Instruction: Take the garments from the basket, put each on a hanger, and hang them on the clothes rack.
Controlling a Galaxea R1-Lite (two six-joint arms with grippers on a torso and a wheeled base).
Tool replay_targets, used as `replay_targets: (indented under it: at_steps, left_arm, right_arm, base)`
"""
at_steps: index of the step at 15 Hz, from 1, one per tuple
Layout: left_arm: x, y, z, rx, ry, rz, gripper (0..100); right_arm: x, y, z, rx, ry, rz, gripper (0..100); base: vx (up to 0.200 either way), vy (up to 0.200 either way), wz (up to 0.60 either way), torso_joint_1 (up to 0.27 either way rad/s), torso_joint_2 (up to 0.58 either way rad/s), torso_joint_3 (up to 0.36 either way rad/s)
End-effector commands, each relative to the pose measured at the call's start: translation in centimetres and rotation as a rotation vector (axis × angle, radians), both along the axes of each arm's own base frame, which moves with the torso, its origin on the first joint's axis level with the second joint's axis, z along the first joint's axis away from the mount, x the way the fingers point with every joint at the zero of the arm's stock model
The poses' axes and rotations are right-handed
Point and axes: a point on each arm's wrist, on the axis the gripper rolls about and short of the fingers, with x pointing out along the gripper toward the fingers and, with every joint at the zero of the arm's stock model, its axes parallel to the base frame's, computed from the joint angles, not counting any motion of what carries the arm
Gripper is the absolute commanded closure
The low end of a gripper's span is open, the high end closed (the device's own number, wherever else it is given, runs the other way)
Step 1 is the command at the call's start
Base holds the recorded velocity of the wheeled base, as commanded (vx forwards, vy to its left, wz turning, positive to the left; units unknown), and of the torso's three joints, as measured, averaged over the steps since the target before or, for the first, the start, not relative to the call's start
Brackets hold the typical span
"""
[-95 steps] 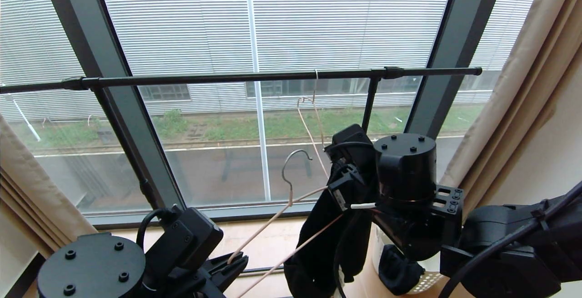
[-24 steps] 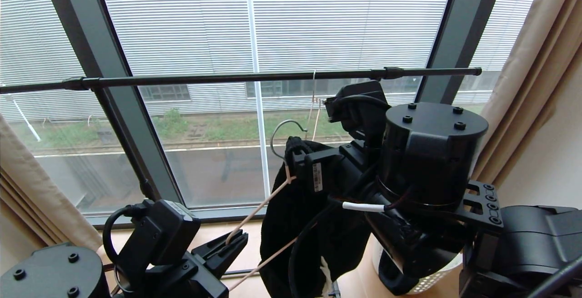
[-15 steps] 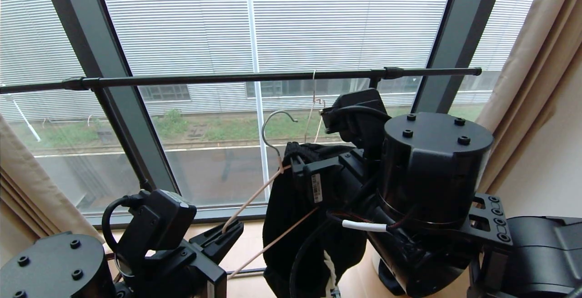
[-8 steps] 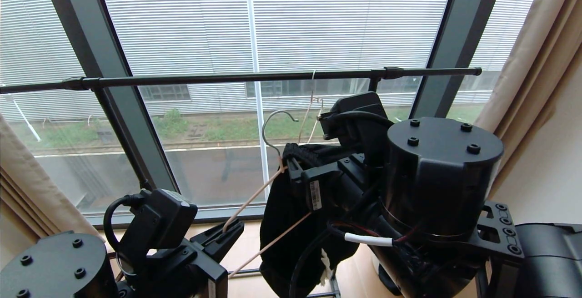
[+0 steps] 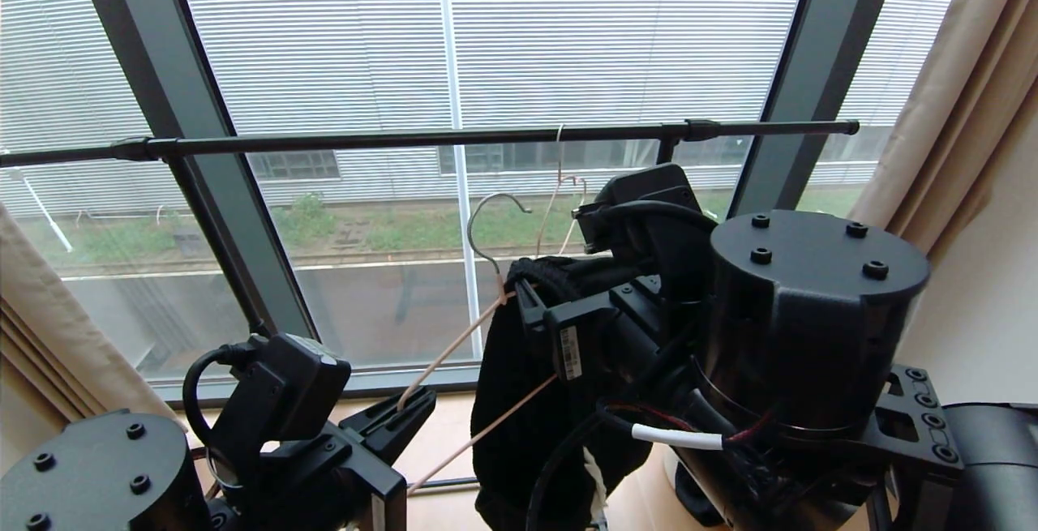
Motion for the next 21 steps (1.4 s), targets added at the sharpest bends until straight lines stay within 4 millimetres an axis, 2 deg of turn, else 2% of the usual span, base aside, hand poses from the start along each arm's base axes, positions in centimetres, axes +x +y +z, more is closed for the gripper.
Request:
replay_targets:
  at_steps: [1, 9, 11, 14, 15, 18, 19, 21]
  left_arm:
    - [0.1, 0.1, 0.1, -0.010, -0.009, 0.008, 100]
    - [0.1, 0.2, 0.0, -0.011, -0.007, 0.006, 100]
    - [0.3, 0.5, -0.1, -0.011, -0.001, 0.018, 100]
    - [0.9, 1.8, -0.6, -0.006, 0.026, -0.005, 100]
    - [1.0, 2.1, -0.6, -0.005, 0.029, -0.002, 100]
    - [1.1, 3.0, -1.1, -0.002, 0.053, -0.054, 100]
    - [1.0, 3.3, -1.2, 0.015, 0.048, -0.067, 100]
    - [0.7, 3.5, -1.4, 0.029, 0.046, -0.100, 100]
  right_arm:
    - [-0.3, 0.1, 0.0, 0.000, 0.000, 0.009, 0]
    - [-0.4, 0.0, 0.0, -0.003, 0.001, 0.011, 0]
    - [-0.4, -0.6, -0.3, -0.021, 0.010, 0.019, 0]
    - [0.4, -3.7, -0.5, -0.079, 0.024, 0.138, 0]
    - [0.4, -4.0, -0.4, -0.083, 0.023, 0.149, 0]
    - [0.6, -7.4, -0.6, -0.181, 0.015, 0.269, 0]
    - [0.8, -8.8, -0.7, -0.226, 0.039, 0.323, 0]
    - [0.7, -9.9, -0.7, -0.272, 0.105, 0.428, 0]
  base:
    - [0.000, 0.000, 0.00, 0.000, 0.00, 0.000]
    - [0.000, 0.000, 0.00, 0.000, 0.00, 0.000]
    - [0.000, 0.000, 0.00, 0.000, 0.00, 0.000]
    - [0.000, 0.000, 0.00, 0.000, 0.00, 0.000]
    - [0.000, 0.000, 0.00, 0.000, 0.00, 0.000]
    - [0.000, 0.000, 0.00, 0.000, 0.00, 0.000]
    - [0.000, 0.000, 0.00, 0.000, 0.00, 0.000]
    - [0.000, 0.000, 0.00, 0.000, 0.00, 0.000]
